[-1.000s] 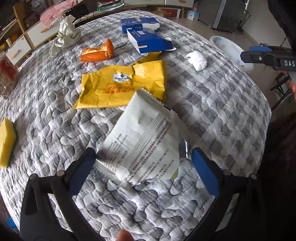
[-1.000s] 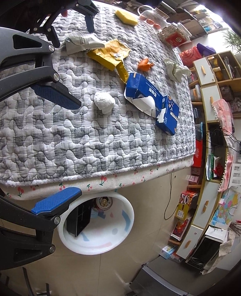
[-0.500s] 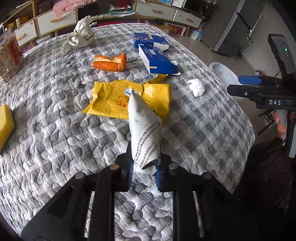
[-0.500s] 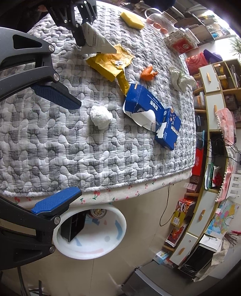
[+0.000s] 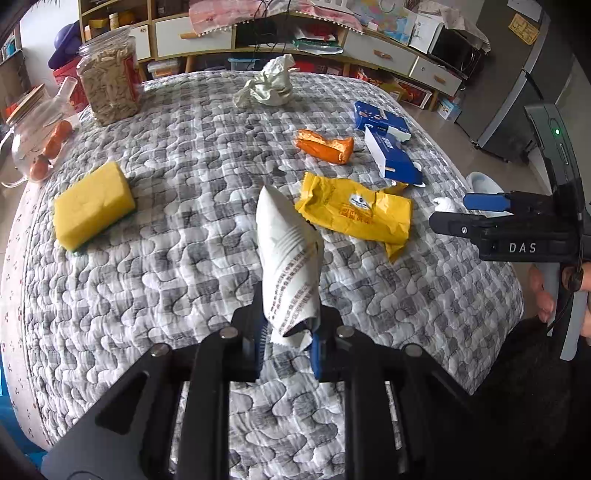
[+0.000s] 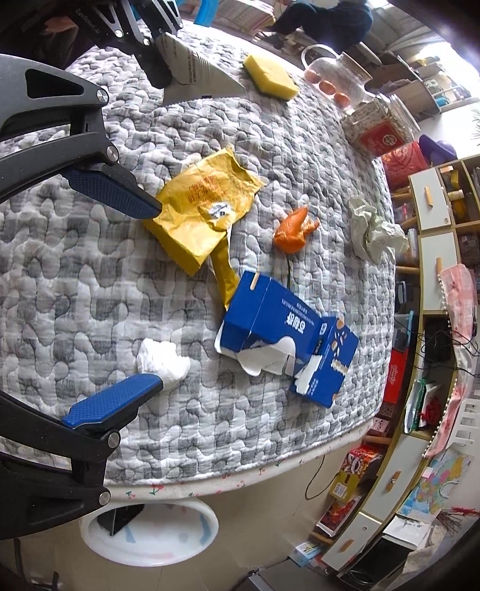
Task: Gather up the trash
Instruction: 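Grasp the white paper bag with the left tool and lift it, then reach the right tool to the yellow snack bag and close on it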
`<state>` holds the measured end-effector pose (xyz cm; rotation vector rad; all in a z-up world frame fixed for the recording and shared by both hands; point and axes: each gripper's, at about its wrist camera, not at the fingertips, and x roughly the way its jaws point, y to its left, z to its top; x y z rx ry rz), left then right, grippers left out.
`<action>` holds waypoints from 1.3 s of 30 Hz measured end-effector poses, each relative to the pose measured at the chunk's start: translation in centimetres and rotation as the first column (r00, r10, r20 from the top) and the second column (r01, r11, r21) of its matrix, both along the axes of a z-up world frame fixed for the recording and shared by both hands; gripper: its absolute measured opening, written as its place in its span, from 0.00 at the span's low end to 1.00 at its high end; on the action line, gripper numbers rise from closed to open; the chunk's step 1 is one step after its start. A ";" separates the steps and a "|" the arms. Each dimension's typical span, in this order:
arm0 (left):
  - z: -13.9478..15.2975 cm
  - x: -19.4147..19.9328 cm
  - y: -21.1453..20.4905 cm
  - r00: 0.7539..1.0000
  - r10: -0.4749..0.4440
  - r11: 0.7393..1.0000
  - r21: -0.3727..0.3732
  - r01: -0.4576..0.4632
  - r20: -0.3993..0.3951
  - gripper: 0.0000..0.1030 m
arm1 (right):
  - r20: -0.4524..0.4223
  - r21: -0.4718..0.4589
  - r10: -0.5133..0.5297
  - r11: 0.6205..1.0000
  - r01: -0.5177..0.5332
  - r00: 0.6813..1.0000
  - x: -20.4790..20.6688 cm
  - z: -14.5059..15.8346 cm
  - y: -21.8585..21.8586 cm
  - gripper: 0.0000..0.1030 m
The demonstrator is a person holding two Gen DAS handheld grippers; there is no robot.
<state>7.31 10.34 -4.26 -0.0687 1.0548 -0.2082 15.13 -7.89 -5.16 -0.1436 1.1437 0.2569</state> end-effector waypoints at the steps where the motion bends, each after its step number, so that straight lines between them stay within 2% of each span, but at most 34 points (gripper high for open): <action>1: 0.0 -0.1 0.6 1.000 0.020 1.000 -0.002 -0.020 -0.003 0.20 | -0.004 0.000 0.019 1.000 -0.019 1.000 0.1 -0.2 0.9 0.85; 5: -0.1 -0.5 3.1 0.996 0.091 0.996 -0.009 -0.091 -0.012 0.20 | -0.008 -0.014 0.102 0.995 -0.102 0.995 0.1 -1.0 4.1 0.85; 10: -0.4 -1.0 5.1 0.991 0.130 0.991 -0.001 -0.131 -0.024 0.20 | -0.027 -0.057 0.158 0.986 -0.159 0.987 0.5 -2.5 7.2 0.85; 15: -0.6 -1.6 6.1 0.989 0.147 0.989 -0.011 -0.148 -0.031 0.20 | -0.042 -0.101 0.175 0.979 -0.178 0.984 1.3 -3.9 8.7 0.85; 24: -0.7 -2.0 7.1 0.986 0.160 0.986 -0.033 -0.161 -0.040 0.20 | -0.041 -0.113 0.171 0.978 -0.174 0.984 2.3 -5.2 9.5 0.84; 27: -0.7 -2.0 7.2 0.986 0.161 0.986 -0.036 -0.163 -0.045 0.20 | -0.035 -0.112 0.171 0.978 -0.174 0.985 2.5 -5.0 9.7 0.74; 29: -0.8 -2.0 7.2 0.986 0.161 0.986 -0.038 -0.163 -0.047 0.20 | -0.035 -0.104 0.179 0.978 -0.182 0.983 2.5 -4.9 9.7 0.60; 32: -0.7 -2.0 7.2 0.986 0.161 0.986 -0.037 -0.162 -0.046 0.20 | -0.037 -0.088 0.191 0.977 -0.194 0.981 2.4 -4.5 9.7 0.45; 36: -0.7 -1.9 7.0 0.986 0.159 0.986 -0.036 -0.160 -0.045 0.20 | -0.034 -0.072 0.208 0.975 -0.210 0.978 2.0 -3.9 9.7 0.34; 37: -0.7 -1.9 7.0 0.986 0.159 0.986 -0.036 -0.161 -0.045 0.20 | -0.031 -0.068 0.214 0.974 -0.216 0.976 1.8 -3.7 9.8 0.29; 39: -0.7 -2.0 7.0 0.986 0.160 0.986 -0.037 -0.162 -0.045 0.20 | -0.022 -0.068 0.221 0.973 -0.222 0.975 1.5 -3.4 9.7 0.26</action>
